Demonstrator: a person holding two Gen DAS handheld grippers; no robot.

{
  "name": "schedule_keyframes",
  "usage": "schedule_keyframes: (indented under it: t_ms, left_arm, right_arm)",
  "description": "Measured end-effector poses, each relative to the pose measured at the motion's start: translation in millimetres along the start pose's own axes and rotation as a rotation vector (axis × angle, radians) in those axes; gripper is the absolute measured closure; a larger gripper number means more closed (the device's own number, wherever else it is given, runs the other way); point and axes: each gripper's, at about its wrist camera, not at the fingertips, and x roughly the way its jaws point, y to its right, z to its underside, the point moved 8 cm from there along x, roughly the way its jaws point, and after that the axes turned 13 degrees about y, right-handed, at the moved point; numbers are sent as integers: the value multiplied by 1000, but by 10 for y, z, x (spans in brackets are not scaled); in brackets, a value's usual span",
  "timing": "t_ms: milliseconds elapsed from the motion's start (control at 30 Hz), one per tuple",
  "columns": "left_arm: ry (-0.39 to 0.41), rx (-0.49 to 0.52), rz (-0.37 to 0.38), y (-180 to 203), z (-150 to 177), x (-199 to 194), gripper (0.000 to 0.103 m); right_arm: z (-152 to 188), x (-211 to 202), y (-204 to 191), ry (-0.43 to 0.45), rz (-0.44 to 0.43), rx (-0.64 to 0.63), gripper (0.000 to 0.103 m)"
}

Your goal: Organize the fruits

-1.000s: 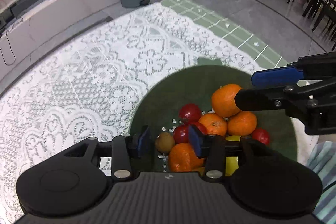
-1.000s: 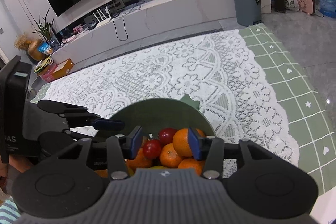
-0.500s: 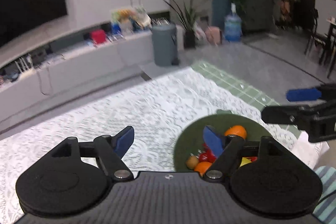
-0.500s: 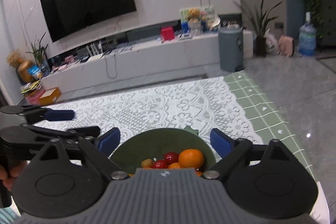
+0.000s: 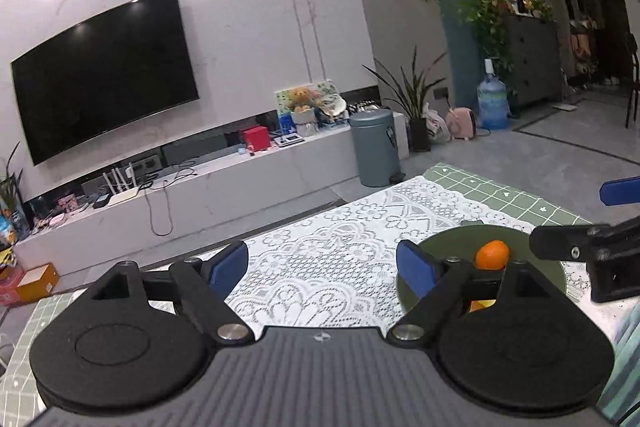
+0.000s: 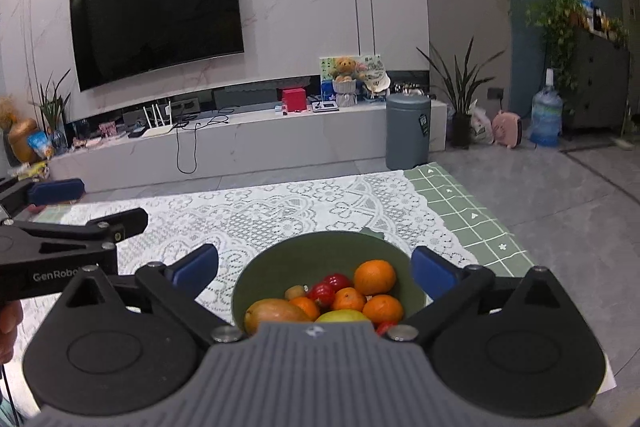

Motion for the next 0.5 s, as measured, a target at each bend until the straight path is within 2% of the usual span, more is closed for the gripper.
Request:
schedule_keyframes:
  t_ms: [100, 333, 500]
  left_arm:
    - [-9, -18, -16, -55, 82, -80, 4]
    - [-65, -50, -64, -166, 335, -232, 4]
    - [-122, -98, -55, -200, 517, -268, 4]
  right_arm:
    - [115, -37, -112, -20, 9, -42, 4]
    - [359, -111, -163, -63, 53, -28, 4]
    - [473, -126, -180, -76, 67, -15, 4]
